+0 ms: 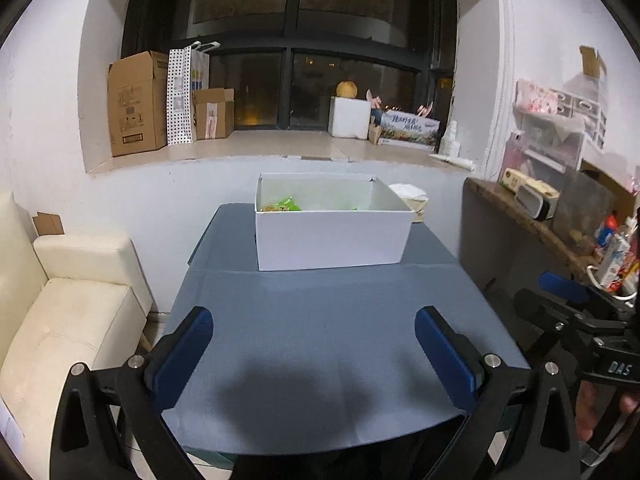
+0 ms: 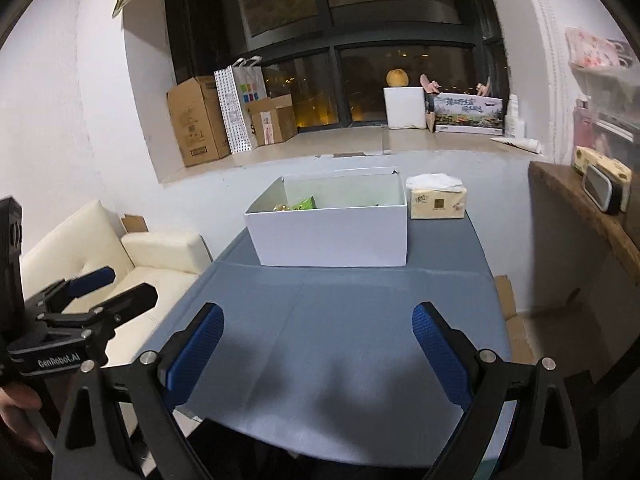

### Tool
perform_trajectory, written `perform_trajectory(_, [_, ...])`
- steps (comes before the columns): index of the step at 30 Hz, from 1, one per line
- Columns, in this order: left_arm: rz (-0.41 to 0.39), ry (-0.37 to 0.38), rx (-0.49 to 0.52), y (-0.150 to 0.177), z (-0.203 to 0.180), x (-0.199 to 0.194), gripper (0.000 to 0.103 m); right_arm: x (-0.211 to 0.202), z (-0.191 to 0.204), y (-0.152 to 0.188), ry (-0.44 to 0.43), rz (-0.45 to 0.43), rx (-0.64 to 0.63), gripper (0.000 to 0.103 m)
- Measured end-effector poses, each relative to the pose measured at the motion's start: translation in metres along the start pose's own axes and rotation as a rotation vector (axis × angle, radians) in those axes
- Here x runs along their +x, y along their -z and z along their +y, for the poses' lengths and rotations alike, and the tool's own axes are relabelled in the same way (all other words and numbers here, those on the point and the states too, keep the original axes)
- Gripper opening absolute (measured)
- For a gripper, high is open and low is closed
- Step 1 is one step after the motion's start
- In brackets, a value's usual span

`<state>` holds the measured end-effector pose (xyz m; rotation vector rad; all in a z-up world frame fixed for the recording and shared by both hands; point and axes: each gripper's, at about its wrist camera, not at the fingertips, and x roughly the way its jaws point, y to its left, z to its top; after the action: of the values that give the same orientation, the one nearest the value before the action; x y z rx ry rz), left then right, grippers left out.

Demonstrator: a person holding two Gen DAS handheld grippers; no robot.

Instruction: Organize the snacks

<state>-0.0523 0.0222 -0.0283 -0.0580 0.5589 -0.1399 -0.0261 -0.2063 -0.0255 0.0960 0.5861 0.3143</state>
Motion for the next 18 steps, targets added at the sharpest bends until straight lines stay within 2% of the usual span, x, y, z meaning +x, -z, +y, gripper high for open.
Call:
perform_trajectory(8, [-0.002,-0.002,-0.002,-0.002,0.002,-0.009,0.103,-0.013,0.005,-0.005,0.042,-0.013,-0.017,0.098])
perform_trajectory(13, [-0.005,0.0,0.007,-0.003,-0.001,-0.01,0.103,-0.018,0.014,-0.003,0.042,-0.018,-0.067,0.098])
perform_trajectory(18, [0.002,0.003,0.019,-0.002,-0.007,-0.011,0.103,-0.018,0.014,-0.001,0.014,-0.011,-0.059,0.098])
